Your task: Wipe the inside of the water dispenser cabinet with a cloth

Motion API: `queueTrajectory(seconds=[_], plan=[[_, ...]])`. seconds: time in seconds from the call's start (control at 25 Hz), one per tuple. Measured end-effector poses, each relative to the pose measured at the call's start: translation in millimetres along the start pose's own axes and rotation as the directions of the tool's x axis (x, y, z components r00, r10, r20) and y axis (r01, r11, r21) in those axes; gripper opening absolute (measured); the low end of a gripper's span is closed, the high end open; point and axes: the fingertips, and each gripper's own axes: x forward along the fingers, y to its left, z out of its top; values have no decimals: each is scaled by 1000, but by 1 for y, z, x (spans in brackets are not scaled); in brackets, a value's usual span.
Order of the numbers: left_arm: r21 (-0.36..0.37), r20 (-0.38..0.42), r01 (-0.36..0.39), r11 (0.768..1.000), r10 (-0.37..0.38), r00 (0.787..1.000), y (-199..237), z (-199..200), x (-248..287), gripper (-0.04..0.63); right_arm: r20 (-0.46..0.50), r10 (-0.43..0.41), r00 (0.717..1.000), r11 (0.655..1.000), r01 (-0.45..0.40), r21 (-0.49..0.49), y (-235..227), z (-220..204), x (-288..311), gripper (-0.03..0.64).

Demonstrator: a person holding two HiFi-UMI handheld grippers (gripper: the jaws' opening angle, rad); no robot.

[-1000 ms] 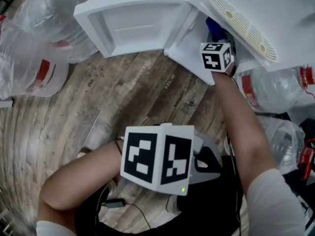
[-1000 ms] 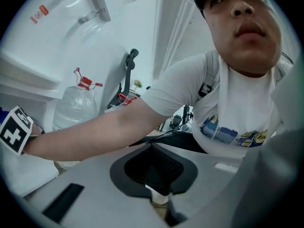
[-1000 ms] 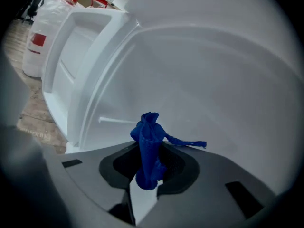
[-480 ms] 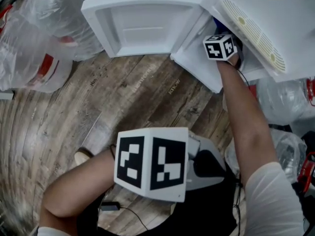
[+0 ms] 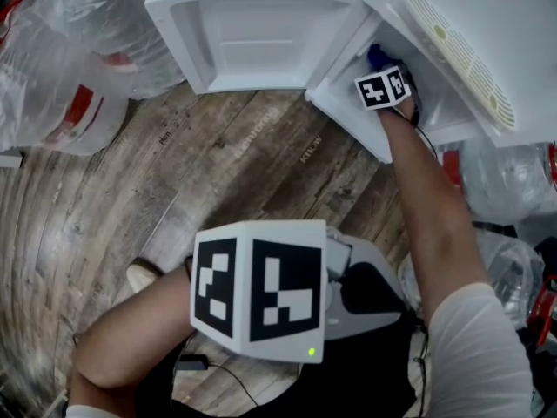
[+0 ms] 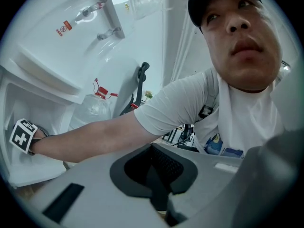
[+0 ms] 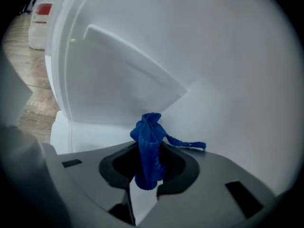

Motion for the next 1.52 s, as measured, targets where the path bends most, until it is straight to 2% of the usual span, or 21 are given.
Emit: queueTrajectory(seconds=[0.12,0.24,0.36,0.48,0.64,0.76,0.92,1.12,1.32,1.4,1.52], plan=[[5,11,4,1000,-4,1000,-2,1,0,3,30,-15,999,1000,16,-10,-3,4,-9,94],[22,6,11,1000,-11,1000,-2,4,2,3,93,-100,991,995,102,-14,-24,18,-33,94],[31,19,17,999,-18,1000,-1,8,2,3,142,-206,968,977,213,-33,-50,30,-61,94],[35,22,24,999,-25,999,-2,8,3,3,174,-268,948,959,279,-44,-67,36,-77,94],[47,16,42,998,-43,999,-6,10,5,3,141,-346,928,937,349,3,-90,31,-86,94],[50,31,46,998,-47,998,-7,13,4,3,111,-375,921,925,379,-18,-97,27,-83,93],[40,36,37,999,-38,999,-5,10,1,3,46,-352,935,935,353,-27,-90,14,-68,92],[29,32,31,999,-32,999,-7,5,0,3,-40,-271,962,961,269,-60,-61,-16,-43,94],[20,33,23,1000,-24,999,-6,1,-3,3,-106,-180,978,982,171,-83,-36,-27,-26,95],[21,31,26,999,-26,999,-6,0,-2,3,-90,-135,987,990,132,-44,-26,-23,-27,95],[31,27,36,999,-37,999,-10,2,-1,3,-23,-108,994,987,110,114,-23,-13,-41,94]])
